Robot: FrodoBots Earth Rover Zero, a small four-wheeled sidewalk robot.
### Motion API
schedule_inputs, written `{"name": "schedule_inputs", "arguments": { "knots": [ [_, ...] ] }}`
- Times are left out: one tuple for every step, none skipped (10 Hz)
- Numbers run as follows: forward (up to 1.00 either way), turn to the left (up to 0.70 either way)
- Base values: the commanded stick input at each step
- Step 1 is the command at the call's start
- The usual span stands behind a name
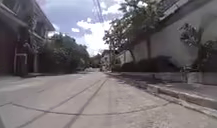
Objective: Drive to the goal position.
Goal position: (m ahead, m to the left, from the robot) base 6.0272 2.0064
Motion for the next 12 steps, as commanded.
{"name": "schedule_inputs", "arguments": {
  "knots": [
    [0.5, 0.0],
    [0.5, 0.0],
    [0.5, 0.0],
    [0.5, 0.0],
    [0.5, 0.0],
    [0.5, 0.0],
    [0.5, 0.0],
    [0.5, 0.0],
    [0.5, 0.0],
    [0.5, 0.0],
    [0.5, 0.0],
    [0.5, 0.0]
  ]
}}
